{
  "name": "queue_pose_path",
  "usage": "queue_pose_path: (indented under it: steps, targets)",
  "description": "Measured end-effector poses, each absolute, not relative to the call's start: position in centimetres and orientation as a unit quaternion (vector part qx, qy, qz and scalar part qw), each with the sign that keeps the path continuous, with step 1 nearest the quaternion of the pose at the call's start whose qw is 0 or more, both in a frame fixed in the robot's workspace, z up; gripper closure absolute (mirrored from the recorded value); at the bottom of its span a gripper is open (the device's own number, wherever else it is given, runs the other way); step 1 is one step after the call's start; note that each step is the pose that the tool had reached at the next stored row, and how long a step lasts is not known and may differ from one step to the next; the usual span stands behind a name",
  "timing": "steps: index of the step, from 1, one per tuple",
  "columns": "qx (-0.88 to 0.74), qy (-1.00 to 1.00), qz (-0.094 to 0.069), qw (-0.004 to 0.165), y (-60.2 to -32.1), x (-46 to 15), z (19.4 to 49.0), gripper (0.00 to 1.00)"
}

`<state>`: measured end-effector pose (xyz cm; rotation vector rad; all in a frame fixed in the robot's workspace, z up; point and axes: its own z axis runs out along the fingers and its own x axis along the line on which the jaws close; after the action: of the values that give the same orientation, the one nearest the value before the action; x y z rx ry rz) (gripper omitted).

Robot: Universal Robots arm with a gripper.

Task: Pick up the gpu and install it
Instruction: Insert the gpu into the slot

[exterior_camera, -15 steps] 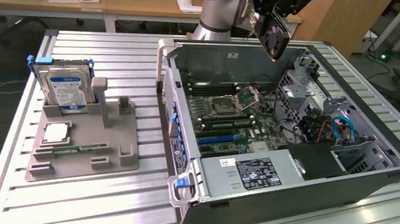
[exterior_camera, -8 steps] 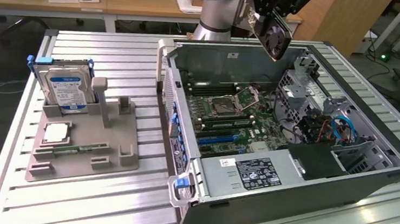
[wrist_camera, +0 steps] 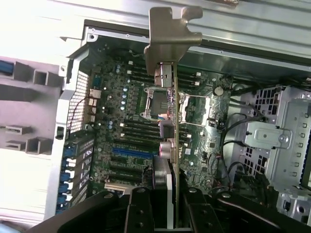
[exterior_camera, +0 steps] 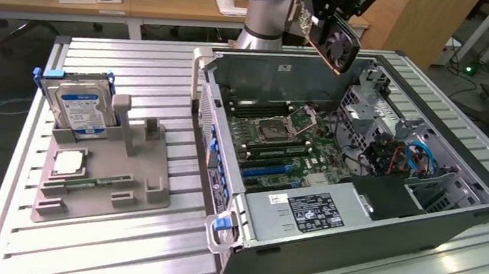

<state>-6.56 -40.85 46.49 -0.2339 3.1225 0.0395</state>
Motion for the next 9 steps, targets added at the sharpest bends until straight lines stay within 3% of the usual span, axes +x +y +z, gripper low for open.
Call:
queue_pose_path:
  steps: [9]
  targets:
    - [-0.125,0.992,0.013,0.004,-40.85,-6.56,46.49,0.71]
